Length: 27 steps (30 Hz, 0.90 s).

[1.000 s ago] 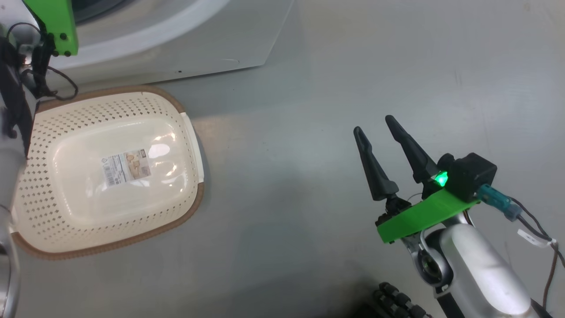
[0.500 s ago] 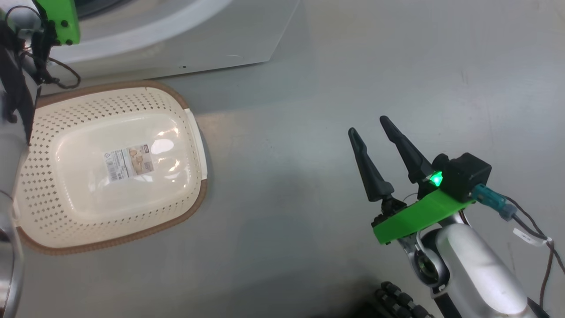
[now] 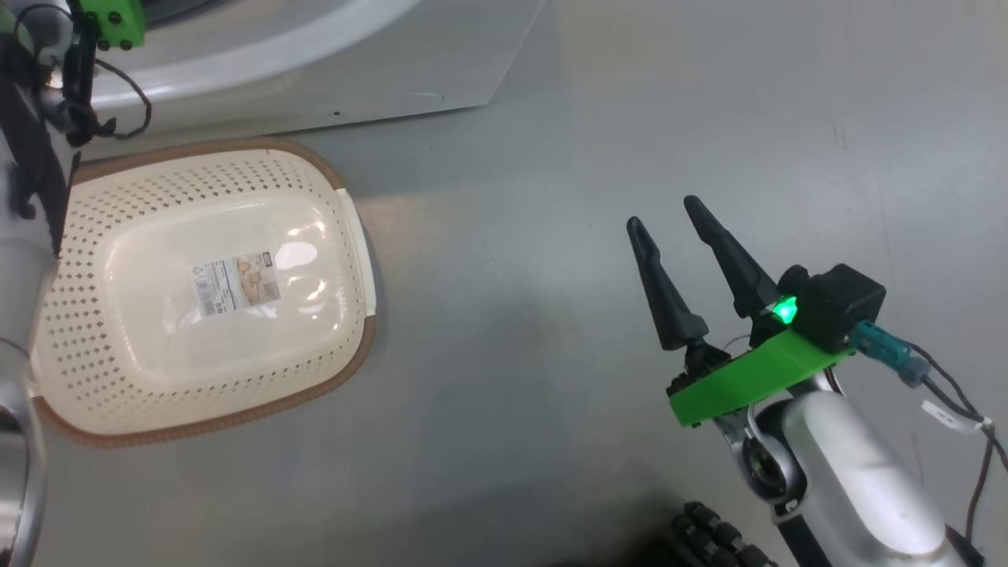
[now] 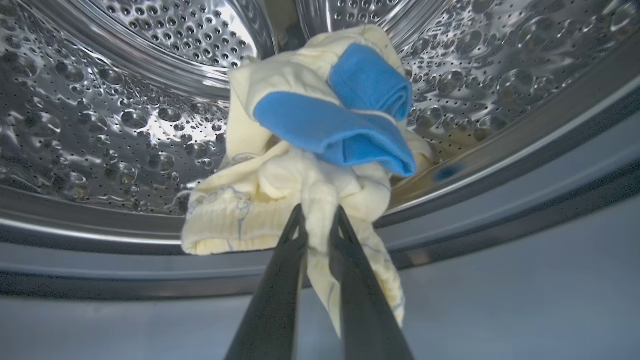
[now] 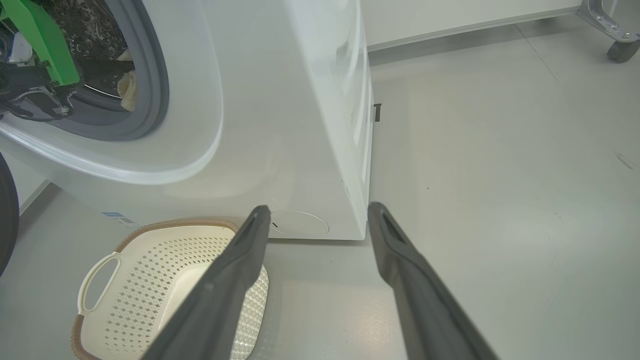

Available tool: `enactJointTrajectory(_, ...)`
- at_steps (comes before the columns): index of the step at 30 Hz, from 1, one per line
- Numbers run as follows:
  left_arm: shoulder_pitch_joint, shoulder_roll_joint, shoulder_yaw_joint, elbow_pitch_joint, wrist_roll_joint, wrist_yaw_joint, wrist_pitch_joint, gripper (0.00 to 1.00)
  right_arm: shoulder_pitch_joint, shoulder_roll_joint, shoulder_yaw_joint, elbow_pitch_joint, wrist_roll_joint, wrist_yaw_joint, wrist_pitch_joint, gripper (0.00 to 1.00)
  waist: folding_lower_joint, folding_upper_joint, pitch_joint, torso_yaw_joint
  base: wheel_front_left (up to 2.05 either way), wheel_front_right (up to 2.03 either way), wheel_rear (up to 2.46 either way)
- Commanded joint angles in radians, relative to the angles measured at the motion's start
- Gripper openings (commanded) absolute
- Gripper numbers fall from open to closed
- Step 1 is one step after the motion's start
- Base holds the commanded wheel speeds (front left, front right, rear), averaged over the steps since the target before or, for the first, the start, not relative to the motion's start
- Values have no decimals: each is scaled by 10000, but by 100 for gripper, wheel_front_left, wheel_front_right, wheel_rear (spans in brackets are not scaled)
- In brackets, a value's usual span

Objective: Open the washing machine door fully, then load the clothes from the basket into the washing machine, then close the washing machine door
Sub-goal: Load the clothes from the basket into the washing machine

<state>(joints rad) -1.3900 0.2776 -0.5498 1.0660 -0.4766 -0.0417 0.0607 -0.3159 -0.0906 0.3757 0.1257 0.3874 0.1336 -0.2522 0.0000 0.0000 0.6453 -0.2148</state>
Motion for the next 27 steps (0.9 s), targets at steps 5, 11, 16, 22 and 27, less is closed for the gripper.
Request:
enactJointTrajectory(5, -574, 529, 297, -366, 35, 154, -1316, 0, 90, 26, 180, -278, 74, -29, -96, 100, 0, 0, 2, -33, 0, 0, 0)
enactJointTrajectory(11, -778, 703, 327, -120, 89, 157, -2299, 0, 136, 4, 269, -279, 114, -29, -96, 100, 0, 0, 3, -166, 0, 0, 0)
enactJointTrajectory(16, -1038, 735, 317, 150, 43, 12, -2500, 0, 210, -27, 278, -292, 127, -29, -96, 100, 0, 0, 156, -249, 0, 0, 0)
enactJointTrajectory(22, -1454, 755, 299, 333, 20, -63, -2583, 0, 219, -14, 288, -331, 120, -29, -96, 100, 0, 0, 400, -299, 0, 0, 0)
enactJointTrajectory(27, -1900, 784, 196, 460, 83, -147, -2634, 0, 255, 2, 289, -327, 116, -29, -96, 100, 0, 0, 622, -285, 0, 0, 0)
